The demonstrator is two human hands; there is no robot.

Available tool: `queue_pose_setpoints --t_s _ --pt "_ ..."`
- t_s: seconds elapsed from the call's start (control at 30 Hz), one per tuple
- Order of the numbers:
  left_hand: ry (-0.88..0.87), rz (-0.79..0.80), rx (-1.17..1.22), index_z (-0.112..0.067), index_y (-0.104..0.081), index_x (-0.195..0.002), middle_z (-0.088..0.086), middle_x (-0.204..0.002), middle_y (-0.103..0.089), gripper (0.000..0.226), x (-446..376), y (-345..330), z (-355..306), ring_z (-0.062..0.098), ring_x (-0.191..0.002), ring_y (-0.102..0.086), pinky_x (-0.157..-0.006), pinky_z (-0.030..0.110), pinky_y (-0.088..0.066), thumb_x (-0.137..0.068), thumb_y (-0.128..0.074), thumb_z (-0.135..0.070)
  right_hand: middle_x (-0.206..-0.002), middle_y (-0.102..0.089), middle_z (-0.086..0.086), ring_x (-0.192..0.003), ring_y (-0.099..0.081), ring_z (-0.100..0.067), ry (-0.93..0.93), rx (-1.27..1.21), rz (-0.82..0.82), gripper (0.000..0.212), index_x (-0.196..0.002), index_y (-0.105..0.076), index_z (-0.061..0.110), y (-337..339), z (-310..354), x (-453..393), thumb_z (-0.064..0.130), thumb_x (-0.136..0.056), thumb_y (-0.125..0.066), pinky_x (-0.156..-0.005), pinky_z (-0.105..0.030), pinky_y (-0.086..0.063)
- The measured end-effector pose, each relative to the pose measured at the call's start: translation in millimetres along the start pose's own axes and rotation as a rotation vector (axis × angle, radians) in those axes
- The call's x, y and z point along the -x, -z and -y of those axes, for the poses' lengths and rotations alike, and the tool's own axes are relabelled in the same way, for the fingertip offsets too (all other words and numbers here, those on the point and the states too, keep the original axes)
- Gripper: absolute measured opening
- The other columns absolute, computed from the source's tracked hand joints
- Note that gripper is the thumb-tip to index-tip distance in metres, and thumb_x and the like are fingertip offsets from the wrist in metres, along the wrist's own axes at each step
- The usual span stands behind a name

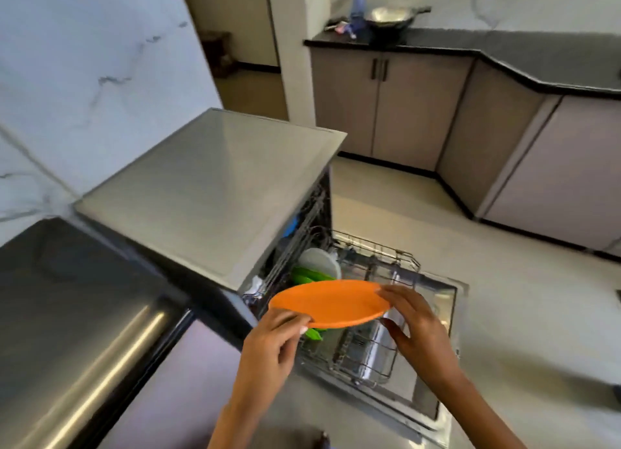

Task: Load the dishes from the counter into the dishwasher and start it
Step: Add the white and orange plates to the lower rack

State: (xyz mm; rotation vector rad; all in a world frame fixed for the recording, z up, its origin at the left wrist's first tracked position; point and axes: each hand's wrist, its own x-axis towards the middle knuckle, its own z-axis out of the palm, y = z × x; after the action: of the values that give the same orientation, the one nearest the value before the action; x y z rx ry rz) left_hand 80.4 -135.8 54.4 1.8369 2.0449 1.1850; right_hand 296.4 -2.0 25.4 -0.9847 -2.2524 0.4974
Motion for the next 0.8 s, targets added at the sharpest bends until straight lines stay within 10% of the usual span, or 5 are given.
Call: queue_pose_setpoints --t_s 0.2,0.43,0.6,0.8 --pt "-0.055 0.195 -0.011 -0.024 -0.065 -0.107 -0.014 -0.107 -0.059 0.037 -41 -132 69 0.003 -0.096 -0.057 -0.08 0.014 -0.046 -0.078 -0.067 -0.001 -0.096 -0.069 0.0 -0.087 -0.066 -0.017 -0.189 0.03 0.017 0.03 -0.087 -0.068 0.016 -59 -125 23 -0.001 -0.065 -0.079 -0.072 -0.032 -0.057" --pt "0.095 0.256 -0.192 -0.01 -0.068 -0.112 0.005 -0.112 -0.068 0.036 -56 -284 205 0.023 -0.101 -0.063 -0.085 0.037 -0.055 -0.077 -0.073 -0.003 -0.085 -0.071 -0.006 -0.068 -0.067 -0.024 -0.357 0.144 0.017 0.022 -0.089 -0.069 0.013 -169 -246 12 0.0 -0.072 -0.075 -0.057 -0.038 -0.057" --pt "0.044 0.469 -0.343 -0.011 -0.072 -0.099 0.003 -0.096 -0.071 0.039 -44 -368 262 0.019 -0.085 -0.067 -0.077 0.031 -0.054 -0.062 -0.084 -0.01 -0.07 -0.069 -0.002 -0.049 -0.054 -0.012 -0.372 0.195 -0.017 0.013 -0.09 -0.07 0.017 -219 -279 -21 0.014 -0.078 -0.071 -0.046 -0.014 -0.036" --pt "0.119 0.56 -0.491 -0.008 -0.071 -0.097 0.008 -0.098 -0.07 0.036 -63 -408 299 0.025 -0.088 -0.066 -0.078 0.035 -0.054 -0.064 -0.083 -0.016 -0.059 -0.064 0.003 -0.049 -0.058 -0.021 -0.36 0.135 0.049 0.009 -0.08 -0.068 0.023 -268 -306 -67 0.017 -0.077 -0.073 -0.045 -0.024 -0.038"
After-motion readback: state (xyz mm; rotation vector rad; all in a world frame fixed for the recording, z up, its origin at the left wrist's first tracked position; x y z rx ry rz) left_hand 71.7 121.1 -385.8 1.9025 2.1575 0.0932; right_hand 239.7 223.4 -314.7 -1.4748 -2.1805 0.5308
